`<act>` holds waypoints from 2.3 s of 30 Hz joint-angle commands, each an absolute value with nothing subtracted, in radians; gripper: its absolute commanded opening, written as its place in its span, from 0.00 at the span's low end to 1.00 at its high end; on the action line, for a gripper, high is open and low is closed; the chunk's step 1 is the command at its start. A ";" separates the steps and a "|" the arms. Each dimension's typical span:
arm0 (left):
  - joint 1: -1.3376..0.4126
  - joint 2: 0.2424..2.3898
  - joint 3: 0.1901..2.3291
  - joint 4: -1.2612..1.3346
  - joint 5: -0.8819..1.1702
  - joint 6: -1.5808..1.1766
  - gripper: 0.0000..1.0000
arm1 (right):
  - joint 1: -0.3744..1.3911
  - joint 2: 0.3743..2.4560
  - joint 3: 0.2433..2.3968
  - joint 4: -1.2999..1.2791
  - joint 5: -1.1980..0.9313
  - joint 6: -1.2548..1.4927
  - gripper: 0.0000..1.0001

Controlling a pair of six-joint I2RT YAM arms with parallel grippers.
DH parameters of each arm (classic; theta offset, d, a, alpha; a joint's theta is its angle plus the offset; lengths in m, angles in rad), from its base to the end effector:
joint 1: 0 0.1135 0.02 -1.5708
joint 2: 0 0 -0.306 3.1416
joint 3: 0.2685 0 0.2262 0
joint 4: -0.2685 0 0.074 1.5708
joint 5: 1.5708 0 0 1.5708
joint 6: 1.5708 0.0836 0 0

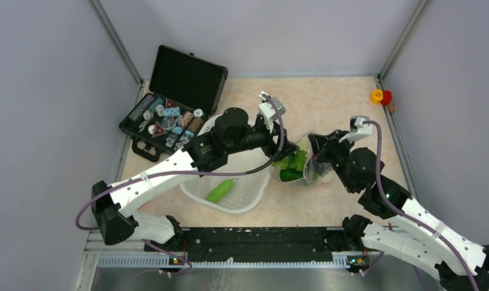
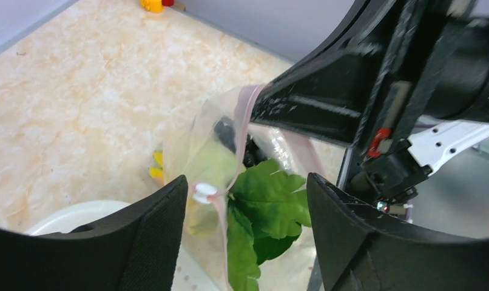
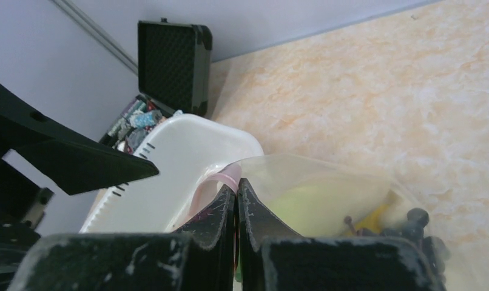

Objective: Place the food in the zip-top bag and seal the zipper

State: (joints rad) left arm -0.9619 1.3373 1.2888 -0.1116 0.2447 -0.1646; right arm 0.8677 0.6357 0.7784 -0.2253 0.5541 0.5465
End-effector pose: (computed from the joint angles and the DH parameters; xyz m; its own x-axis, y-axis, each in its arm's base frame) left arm 0.1682 -0.2766 0.4358 -0.2428 0.0702 -0.9675 0.9051 0.3753 -0.1999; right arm 0.1148 0.0675 0.3736 -0.2065 0.4399 -0.8740 -0.2368 0.8442 0.4808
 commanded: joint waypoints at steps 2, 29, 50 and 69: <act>-0.957 1.307 1.279 -0.063 0.255 -0.174 0.65 | 0.862 0.578 0.797 -0.146 0.546 0.546 0.00; -1.022 1.644 1.415 -0.441 -0.059 -0.086 0.67 | 0.863 0.539 0.741 -0.114 0.514 0.630 0.00; -1.015 1.217 1.206 -0.246 -0.058 -0.112 0.99 | 0.862 0.501 0.625 -0.149 0.538 0.685 0.00; -0.731 1.142 0.898 -0.610 -0.021 -0.263 0.99 | 0.862 0.489 0.633 -0.048 0.320 0.552 0.00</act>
State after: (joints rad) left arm -0.7601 1.0950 0.8742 -0.5140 -0.1108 -0.2481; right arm 0.8677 0.4980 0.6147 -0.1108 0.3336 0.5751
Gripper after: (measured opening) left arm 0.986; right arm 0.005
